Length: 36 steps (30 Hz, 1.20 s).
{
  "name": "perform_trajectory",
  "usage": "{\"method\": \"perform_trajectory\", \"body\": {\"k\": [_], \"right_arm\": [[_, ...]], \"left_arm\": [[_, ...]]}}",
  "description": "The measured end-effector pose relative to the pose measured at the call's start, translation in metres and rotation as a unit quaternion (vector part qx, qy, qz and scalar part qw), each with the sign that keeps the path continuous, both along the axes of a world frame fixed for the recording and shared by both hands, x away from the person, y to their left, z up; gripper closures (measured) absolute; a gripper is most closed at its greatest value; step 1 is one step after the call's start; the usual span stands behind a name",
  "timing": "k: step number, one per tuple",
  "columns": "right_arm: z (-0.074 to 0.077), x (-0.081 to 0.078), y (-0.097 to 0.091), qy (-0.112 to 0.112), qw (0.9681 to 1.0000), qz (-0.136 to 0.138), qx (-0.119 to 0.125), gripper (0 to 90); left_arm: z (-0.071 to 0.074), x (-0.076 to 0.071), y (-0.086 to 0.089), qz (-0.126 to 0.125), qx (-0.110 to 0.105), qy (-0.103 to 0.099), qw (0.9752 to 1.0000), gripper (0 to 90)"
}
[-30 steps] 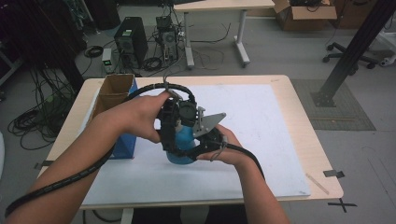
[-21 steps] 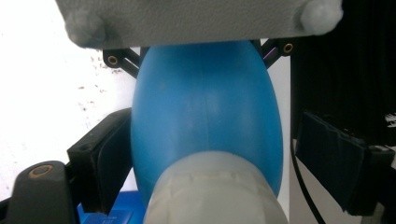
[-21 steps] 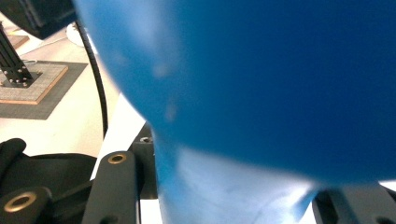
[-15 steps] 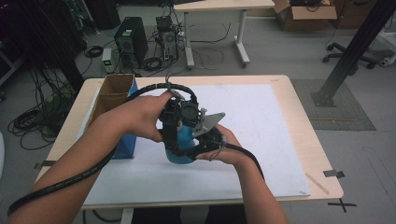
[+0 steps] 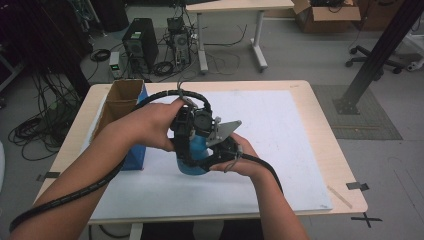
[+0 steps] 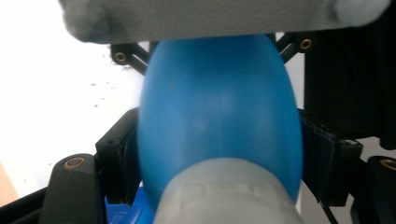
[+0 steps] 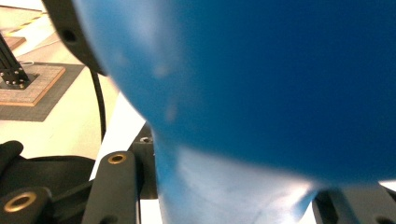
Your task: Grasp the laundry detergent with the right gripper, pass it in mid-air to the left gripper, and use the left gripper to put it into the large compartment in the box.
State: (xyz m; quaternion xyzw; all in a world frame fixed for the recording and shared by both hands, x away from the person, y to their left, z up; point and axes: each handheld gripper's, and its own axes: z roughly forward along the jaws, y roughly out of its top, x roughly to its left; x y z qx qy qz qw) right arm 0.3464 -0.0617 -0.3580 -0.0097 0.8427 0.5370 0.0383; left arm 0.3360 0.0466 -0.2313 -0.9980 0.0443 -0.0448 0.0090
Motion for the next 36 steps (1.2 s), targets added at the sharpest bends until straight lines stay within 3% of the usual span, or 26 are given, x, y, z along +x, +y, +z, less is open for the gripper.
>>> {"method": "perform_trajectory", "body": {"k": [3,8,18,27,36], "right_arm": [[0.0003,-0.0008,-0.0003,0.004,1.0000,-0.002,-0.001,46.0],[0.0008,-0.0020,-0.0005,0.008,1.0000,-0.005,-0.002,46.0],[0.0011,-0.0017,0.0005,-0.004,1.0000,-0.002,0.002,46.1],[-0.0003,-0.0042,0.0019,-0.005,1.0000,-0.006,-0.004,46.1],[-0.0011,-0.0037,0.0027,-0.004,0.9999,-0.008,0.012,44.9]], "left_arm": [[0.0009,-0.0001,0.0007,0.001,0.004,-0.008,1.0000,27.8],[0.0008,-0.0007,0.0010,0.001,0.002,-0.002,1.0000,31.6],[-0.0007,-0.0003,0.0001,0.005,0.005,-0.005,1.0000,37.4],[-0.0039,-0.0052,-0.0033,0.004,0.028,-0.017,0.9994,38.3],[-0.0001,-0.0036,-0.0052,0.007,0.039,-0.014,0.9991,38.6]]}}
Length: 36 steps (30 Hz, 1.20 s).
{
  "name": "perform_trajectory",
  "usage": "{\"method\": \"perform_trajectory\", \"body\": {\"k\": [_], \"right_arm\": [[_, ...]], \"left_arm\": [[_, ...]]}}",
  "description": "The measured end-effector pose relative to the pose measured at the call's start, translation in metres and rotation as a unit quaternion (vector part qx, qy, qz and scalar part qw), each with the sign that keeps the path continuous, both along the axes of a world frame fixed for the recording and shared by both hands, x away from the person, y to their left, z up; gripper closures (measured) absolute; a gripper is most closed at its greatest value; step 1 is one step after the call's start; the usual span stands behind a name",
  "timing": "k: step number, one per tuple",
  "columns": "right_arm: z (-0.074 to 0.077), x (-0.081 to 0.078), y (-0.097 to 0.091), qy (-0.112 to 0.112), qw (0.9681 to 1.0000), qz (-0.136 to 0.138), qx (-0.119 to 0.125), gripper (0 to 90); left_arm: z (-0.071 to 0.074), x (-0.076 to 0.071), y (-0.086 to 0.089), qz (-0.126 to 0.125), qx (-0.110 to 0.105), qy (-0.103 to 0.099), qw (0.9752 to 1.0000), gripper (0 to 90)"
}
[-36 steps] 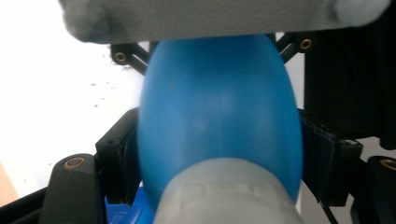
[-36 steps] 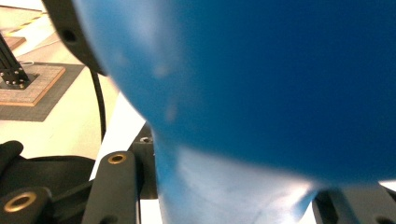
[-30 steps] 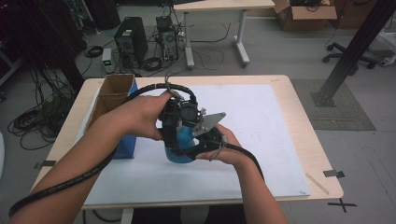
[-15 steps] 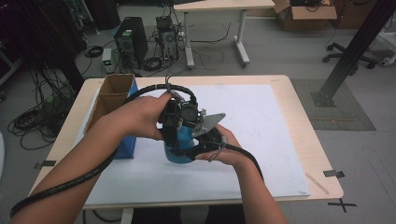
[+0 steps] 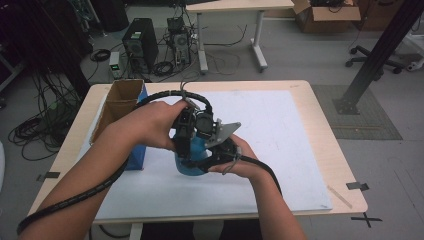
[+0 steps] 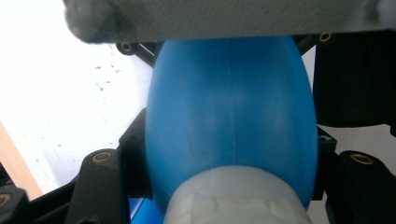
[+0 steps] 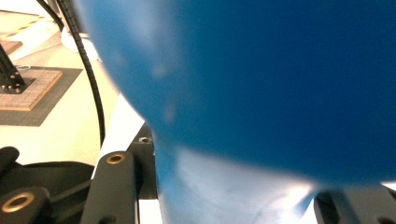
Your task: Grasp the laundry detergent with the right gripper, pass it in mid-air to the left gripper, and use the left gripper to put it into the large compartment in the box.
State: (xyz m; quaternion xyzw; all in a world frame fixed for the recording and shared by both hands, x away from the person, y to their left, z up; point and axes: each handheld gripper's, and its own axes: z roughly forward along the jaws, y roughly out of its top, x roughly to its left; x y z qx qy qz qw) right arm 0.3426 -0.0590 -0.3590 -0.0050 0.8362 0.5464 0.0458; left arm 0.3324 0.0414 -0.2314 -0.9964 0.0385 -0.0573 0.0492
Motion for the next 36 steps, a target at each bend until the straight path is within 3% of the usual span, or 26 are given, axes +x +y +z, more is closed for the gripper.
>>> {"method": "perform_trajectory", "body": {"k": [1,5,8,20,36], "right_arm": [[0.000,0.000,0.000,0.000,1.0000,0.000,0.000,44.9],[-0.002,0.000,-0.001,0.037,0.9992,-0.004,0.017,38.9],[-0.003,0.000,-0.004,0.034,0.9993,-0.006,0.013,34.0],[-0.008,0.000,-0.006,0.042,0.9979,-0.032,0.038,13.4],[-0.006,-0.001,-0.019,0.042,0.9975,-0.032,0.046,0.1]], "left_arm": [[0.000,0.000,0.000,0.000,0.000,0.000,1.0000,38.6],[0.001,0.001,0.000,-0.003,0.006,0.004,1.0000,38.6],[0.002,0.001,0.000,-0.001,0.005,0.003,1.0000,38.6],[0.006,0.006,-0.001,0.001,0.003,0.005,1.0000,38.6],[0.010,0.009,-0.004,0.007,-0.002,0.005,1.0000,38.5]]}}
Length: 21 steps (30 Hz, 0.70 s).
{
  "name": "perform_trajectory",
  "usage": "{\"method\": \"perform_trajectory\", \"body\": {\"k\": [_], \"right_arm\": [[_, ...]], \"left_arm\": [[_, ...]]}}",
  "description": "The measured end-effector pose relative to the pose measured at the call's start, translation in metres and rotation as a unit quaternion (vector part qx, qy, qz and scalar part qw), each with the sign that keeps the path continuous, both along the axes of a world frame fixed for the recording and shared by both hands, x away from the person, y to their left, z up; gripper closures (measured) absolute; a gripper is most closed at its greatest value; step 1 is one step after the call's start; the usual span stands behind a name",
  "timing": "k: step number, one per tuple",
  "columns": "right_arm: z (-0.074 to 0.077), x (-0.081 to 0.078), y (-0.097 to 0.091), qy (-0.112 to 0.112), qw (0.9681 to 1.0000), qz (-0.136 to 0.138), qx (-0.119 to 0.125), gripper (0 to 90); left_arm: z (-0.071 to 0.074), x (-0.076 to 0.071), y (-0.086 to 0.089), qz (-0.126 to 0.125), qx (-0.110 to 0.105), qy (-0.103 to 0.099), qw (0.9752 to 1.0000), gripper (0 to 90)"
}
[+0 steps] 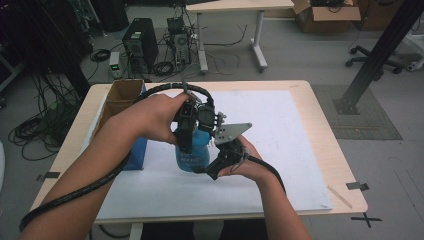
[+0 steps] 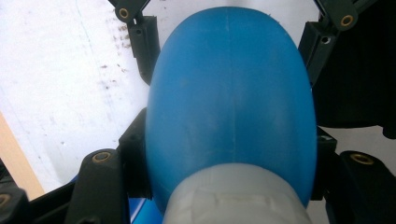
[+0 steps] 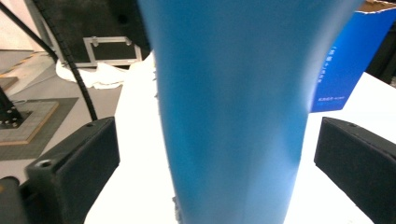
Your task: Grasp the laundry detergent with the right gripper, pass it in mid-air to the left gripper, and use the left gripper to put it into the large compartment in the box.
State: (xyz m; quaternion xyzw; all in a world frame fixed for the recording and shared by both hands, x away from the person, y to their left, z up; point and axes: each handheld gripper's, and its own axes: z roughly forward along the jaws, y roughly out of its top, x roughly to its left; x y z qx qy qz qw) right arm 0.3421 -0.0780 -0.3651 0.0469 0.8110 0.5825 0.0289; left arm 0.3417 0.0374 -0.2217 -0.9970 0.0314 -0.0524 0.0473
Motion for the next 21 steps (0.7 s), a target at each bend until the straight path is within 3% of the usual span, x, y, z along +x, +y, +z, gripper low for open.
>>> {"method": "perform_trajectory", "body": {"k": [8,11,17,21], "right_arm": [[0.005,-0.003,-0.017,0.000,1.0000,0.002,0.003,0.1],[0.007,-0.006,-0.029,-0.016,0.9997,0.005,-0.015,0.1],[0.011,-0.010,-0.063,-0.012,0.9988,-0.016,-0.045,0.2],[0.020,-0.007,-0.085,-0.015,0.9952,-0.034,-0.091,0.3]], "left_arm": [[0.003,-0.001,-0.001,-0.006,-0.003,-0.003,1.0000,38.5],[0.005,0.000,0.000,-0.002,-0.003,-0.006,1.0000,38.4],[0.010,0.007,0.002,0.030,-0.006,0.004,0.9995,38.4],[0.015,0.013,0.002,0.056,-0.014,0.007,0.9983,38.3]]}}
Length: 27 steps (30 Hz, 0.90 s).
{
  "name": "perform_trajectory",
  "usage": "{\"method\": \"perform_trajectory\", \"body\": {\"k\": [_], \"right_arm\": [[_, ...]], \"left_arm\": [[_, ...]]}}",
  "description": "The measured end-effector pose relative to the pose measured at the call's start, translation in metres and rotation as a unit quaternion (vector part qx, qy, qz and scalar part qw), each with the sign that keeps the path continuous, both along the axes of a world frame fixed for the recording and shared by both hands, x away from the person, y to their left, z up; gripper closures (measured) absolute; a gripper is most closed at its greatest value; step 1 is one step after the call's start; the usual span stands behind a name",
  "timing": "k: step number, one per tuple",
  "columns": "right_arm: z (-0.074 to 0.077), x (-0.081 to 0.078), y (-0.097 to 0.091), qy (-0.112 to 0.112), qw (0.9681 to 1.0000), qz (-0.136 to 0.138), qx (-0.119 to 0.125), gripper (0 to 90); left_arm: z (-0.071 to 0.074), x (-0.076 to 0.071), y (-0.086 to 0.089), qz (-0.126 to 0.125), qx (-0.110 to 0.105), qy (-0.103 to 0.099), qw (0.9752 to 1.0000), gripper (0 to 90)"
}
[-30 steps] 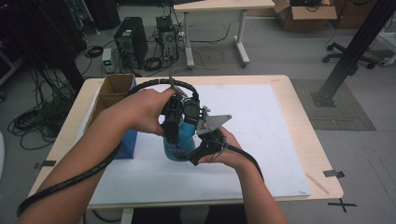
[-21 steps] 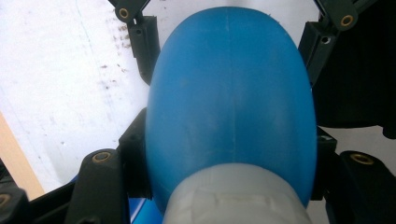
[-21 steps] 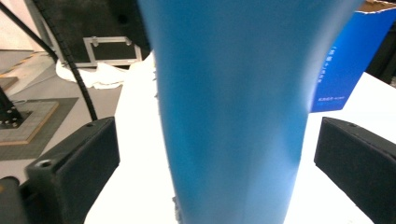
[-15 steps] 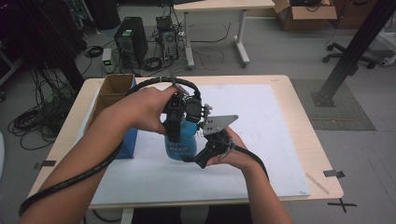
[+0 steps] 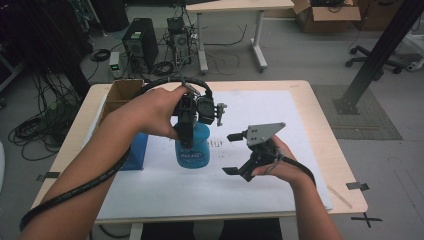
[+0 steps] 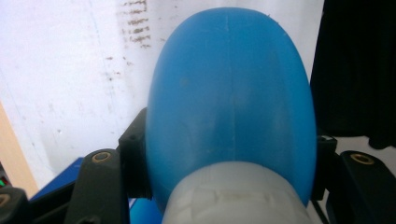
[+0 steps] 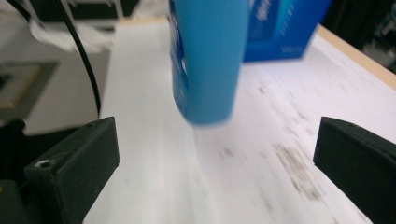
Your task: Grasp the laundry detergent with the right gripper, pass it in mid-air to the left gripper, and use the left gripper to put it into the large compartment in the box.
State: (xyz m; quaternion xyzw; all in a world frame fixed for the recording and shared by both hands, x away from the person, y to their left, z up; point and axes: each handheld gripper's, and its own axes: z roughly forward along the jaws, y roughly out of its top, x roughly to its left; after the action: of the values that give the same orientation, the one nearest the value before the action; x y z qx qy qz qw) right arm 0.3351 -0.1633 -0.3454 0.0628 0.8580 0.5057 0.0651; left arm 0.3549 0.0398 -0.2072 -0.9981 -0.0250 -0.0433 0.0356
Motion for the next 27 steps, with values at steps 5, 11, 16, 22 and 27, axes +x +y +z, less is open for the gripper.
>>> {"method": "perform_trajectory", "body": {"k": [5,11,16,22,27], "right_arm": [[0.015,0.007,-0.020,0.006,0.9984,-0.012,-0.055,0.8],[0.033,0.017,-0.035,0.022,0.9904,-0.016,-0.136,1.7],[0.046,0.022,-0.043,0.037,0.9814,-0.009,-0.188,2.3],[0.056,0.028,-0.047,0.041,0.9720,-0.014,-0.231,2.5],[0.059,0.032,-0.046,0.035,0.9658,-0.006,-0.257,2.6]], "left_arm": [[0.007,0.008,0.002,0.044,-0.009,-0.002,0.9990,38.3],[0.020,0.014,0.010,0.097,-0.027,0.012,0.9948,38.3],[0.030,0.020,0.019,0.137,-0.036,0.016,0.9899,38.3],[0.043,0.025,0.031,0.184,-0.038,0.011,0.9821,38.3],[0.058,0.029,0.044,0.225,-0.051,-0.003,0.9730,38.3]]}}
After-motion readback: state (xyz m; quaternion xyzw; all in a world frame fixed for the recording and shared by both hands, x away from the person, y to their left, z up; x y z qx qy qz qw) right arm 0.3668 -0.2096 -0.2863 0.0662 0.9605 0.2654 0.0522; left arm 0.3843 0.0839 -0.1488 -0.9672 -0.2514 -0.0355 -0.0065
